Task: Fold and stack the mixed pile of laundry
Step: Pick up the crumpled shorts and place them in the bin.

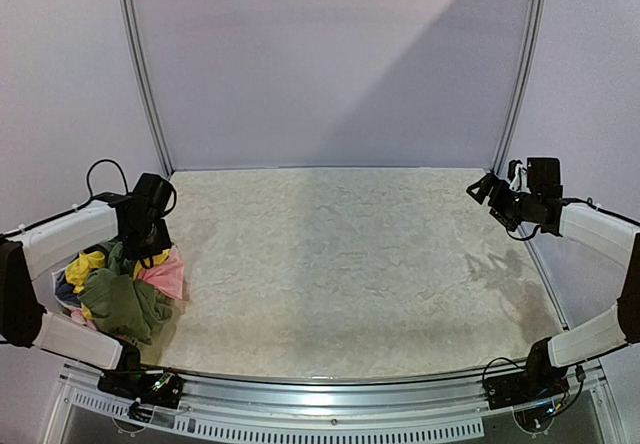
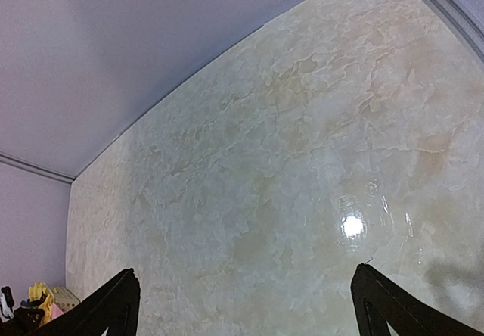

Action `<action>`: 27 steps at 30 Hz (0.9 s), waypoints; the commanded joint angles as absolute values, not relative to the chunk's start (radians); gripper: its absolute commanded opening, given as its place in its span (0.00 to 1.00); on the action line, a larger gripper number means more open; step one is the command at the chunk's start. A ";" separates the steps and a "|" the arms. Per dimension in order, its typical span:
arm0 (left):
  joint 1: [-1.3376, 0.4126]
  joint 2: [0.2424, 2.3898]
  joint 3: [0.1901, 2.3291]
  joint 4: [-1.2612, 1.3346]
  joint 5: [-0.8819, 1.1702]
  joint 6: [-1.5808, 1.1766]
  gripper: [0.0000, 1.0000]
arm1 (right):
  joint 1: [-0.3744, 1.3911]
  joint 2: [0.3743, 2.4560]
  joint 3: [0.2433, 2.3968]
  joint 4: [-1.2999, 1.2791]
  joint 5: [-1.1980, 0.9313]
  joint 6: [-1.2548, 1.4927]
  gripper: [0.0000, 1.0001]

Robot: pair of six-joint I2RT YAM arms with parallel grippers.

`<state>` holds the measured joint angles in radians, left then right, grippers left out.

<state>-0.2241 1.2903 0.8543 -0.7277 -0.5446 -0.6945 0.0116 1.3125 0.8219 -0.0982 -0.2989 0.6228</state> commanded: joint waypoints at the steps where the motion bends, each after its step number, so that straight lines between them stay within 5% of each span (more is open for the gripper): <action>1: -0.211 1.288 0.846 -0.716 -0.560 -0.689 0.00 | 0.009 1.307 0.841 -0.119 -0.308 0.612 0.99; 27: -0.211 0.937 1.292 -1.042 -0.781 -0.636 0.00 | 0.009 1.295 0.827 -0.088 -0.337 0.602 0.99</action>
<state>-0.2195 0.9638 1.2091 -1.0328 -0.7265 -0.6567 0.0116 1.3121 0.8219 -0.1047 -0.3153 0.6189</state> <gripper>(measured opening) 0.014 0.989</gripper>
